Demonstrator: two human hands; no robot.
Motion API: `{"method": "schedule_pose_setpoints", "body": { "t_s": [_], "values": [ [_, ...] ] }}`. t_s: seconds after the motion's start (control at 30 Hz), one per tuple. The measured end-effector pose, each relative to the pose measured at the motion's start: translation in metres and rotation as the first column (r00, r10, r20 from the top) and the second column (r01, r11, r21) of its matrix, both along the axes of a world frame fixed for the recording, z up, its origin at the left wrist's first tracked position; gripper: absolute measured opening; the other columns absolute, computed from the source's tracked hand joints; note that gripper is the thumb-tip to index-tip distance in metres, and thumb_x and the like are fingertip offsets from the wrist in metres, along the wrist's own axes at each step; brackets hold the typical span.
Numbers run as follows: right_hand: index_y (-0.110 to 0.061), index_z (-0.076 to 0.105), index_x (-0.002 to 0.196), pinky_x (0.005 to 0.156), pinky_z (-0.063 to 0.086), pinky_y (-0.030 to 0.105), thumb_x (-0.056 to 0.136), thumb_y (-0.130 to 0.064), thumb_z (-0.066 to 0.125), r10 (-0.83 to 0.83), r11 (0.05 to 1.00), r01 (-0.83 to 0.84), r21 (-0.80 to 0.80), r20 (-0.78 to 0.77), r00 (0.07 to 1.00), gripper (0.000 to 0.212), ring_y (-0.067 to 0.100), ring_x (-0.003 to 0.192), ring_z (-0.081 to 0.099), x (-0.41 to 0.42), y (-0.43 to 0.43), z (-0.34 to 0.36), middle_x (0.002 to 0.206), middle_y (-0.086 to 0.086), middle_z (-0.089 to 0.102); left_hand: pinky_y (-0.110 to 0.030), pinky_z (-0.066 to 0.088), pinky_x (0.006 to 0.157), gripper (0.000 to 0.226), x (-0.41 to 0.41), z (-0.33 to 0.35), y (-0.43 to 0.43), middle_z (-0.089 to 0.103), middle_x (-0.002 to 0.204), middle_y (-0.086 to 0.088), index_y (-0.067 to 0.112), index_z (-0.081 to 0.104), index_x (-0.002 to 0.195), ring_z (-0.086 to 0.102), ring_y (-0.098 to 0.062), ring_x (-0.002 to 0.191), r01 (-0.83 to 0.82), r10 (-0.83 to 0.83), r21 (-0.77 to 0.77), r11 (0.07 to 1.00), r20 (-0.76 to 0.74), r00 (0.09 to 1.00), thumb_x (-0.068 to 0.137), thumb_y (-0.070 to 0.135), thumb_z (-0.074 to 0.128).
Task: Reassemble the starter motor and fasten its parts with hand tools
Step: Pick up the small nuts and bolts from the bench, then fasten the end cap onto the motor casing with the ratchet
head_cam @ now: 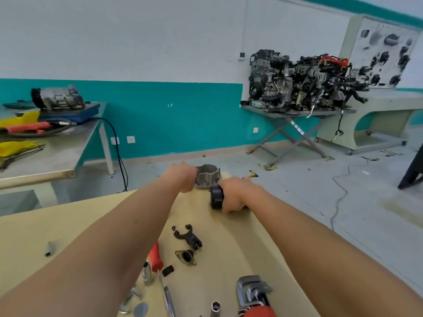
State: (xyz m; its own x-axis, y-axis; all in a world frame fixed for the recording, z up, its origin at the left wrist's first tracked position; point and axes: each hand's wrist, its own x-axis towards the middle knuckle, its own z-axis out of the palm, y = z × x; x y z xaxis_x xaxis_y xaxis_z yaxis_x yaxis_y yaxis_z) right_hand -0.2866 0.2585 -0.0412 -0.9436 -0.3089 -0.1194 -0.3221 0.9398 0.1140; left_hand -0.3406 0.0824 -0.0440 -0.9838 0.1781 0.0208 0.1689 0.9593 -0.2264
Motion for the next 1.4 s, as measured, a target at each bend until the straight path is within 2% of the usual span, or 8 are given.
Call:
{"method": "schedule_pose_setpoints", "body": {
  "t_s": [0.2, 0.33, 0.47, 0.8, 1.0, 1.1, 1.23, 1.4],
  "values": [
    [-0.027, 0.051, 0.105, 0.061, 0.041, 0.031, 0.068, -0.038, 0.076, 0.059, 0.995, -0.057, -0.086, 0.021, 0.998, 0.046, 0.020, 0.079, 0.057, 0.021, 0.007, -0.003, 0.092, -0.001, 0.058, -0.043, 0.040, 0.099, 0.025, -0.002, -0.003, 0.010, 0.052, 0.085, -0.001, 0.018, 0.061, 0.109, 0.060, -0.024, 0.096, 0.050, -0.065, -0.101, 0.994, -0.158, 0.985, 0.087, 0.009, 0.066],
    [-0.025, 0.052, 0.108, 0.059, 0.040, 0.031, 0.069, -0.041, 0.076, 0.037, 0.996, -0.033, -0.081, 0.042, 0.998, 0.048, 0.020, 0.078, 0.056, 0.033, 0.007, -0.005, 0.092, 0.000, 0.057, -0.032, 0.043, 0.066, 0.025, 0.016, 0.024, 0.017, 0.041, 0.072, 0.003, 0.018, 0.061, 0.110, 0.050, -0.021, 0.075, 0.155, -0.167, -0.086, 0.984, -0.151, 0.974, 0.088, 0.007, 0.066],
    [-0.027, 0.047, 0.104, 0.063, 0.041, 0.032, 0.068, -0.043, 0.074, 0.018, 0.995, -0.016, -0.096, 0.016, 1.000, 0.048, 0.018, 0.076, 0.052, 0.048, 0.007, -0.003, 0.088, -0.002, 0.052, -0.033, 0.043, 0.061, 0.014, 0.062, 0.084, 0.000, 0.055, 0.079, -0.003, 0.019, 0.057, 0.098, 0.048, -0.022, 0.068, 0.218, -0.208, 0.019, 0.976, -0.222, 0.952, 0.090, 0.008, 0.061],
    [-0.029, 0.052, 0.096, 0.065, 0.046, 0.033, 0.064, -0.040, 0.076, -0.022, 0.962, -0.061, -0.265, -0.298, 0.954, 0.042, 0.019, 0.074, 0.055, 0.125, 0.004, -0.012, 0.088, -0.002, 0.065, -0.041, 0.051, 0.063, 0.014, 0.371, 0.132, -0.212, 0.061, 0.076, 0.005, 0.016, 0.071, 0.087, 0.055, -0.018, 0.071, 0.277, -0.118, 0.288, 0.917, -0.466, 0.877, 0.078, 0.019, 0.082],
    [-0.015, 0.059, 0.121, 0.081, 0.051, 0.043, 0.059, -0.026, 0.094, -0.037, 0.797, -0.260, -0.545, -0.473, 0.880, 0.072, 0.038, 0.096, 0.063, 0.205, -0.058, 0.023, 0.108, 0.017, 0.069, -0.033, 0.046, 0.059, 0.013, 0.538, 0.089, -0.313, 0.058, 0.073, 0.015, 0.015, 0.073, 0.085, 0.049, -0.014, 0.071, 0.143, 0.066, 0.370, 0.918, -0.497, 0.865, 0.074, 0.018, 0.079],
    [-0.016, 0.060, 0.120, 0.086, 0.046, 0.028, 0.060, -0.016, 0.094, -0.021, 0.492, -0.346, -0.799, -0.408, 0.913, 0.069, 0.013, 0.092, 0.062, 0.266, -0.115, 0.041, 0.104, 0.001, 0.068, -0.043, 0.048, 0.057, 0.015, 0.576, 0.061, -0.339, 0.060, 0.070, 0.009, 0.012, 0.075, 0.083, 0.052, -0.021, 0.069, 0.044, 0.184, 0.406, 0.913, -0.505, 0.844, 0.071, 0.010, 0.085],
    [-0.036, 0.061, 0.100, 0.069, 0.047, 0.005, 0.054, -0.017, 0.094, 0.165, 0.145, -0.336, -0.931, -0.312, 0.936, 0.060, -0.011, 0.085, 0.063, 0.358, -0.190, 0.031, 0.087, -0.026, 0.070, -0.021, 0.038, 0.061, 0.013, 0.618, 0.020, -0.357, 0.056, 0.070, 0.019, 0.018, 0.075, 0.079, 0.047, -0.011, 0.071, 0.023, 0.247, 0.480, 0.877, -0.493, 0.834, 0.082, 0.030, 0.078],
    [-0.036, 0.063, 0.108, 0.077, 0.050, 0.011, 0.059, -0.026, 0.086, 0.405, 0.083, -0.261, -0.962, -0.207, 0.890, 0.055, 0.005, 0.095, 0.066, 0.410, -0.264, 0.005, 0.100, -0.019, 0.070, -0.025, 0.042, 0.060, 0.038, 0.650, -0.023, -0.365, 0.055, 0.071, 0.021, 0.020, 0.077, 0.083, 0.047, -0.010, 0.072, 0.017, 0.281, 0.546, 0.838, -0.457, 0.844, 0.083, 0.051, 0.055]
  ]
}}
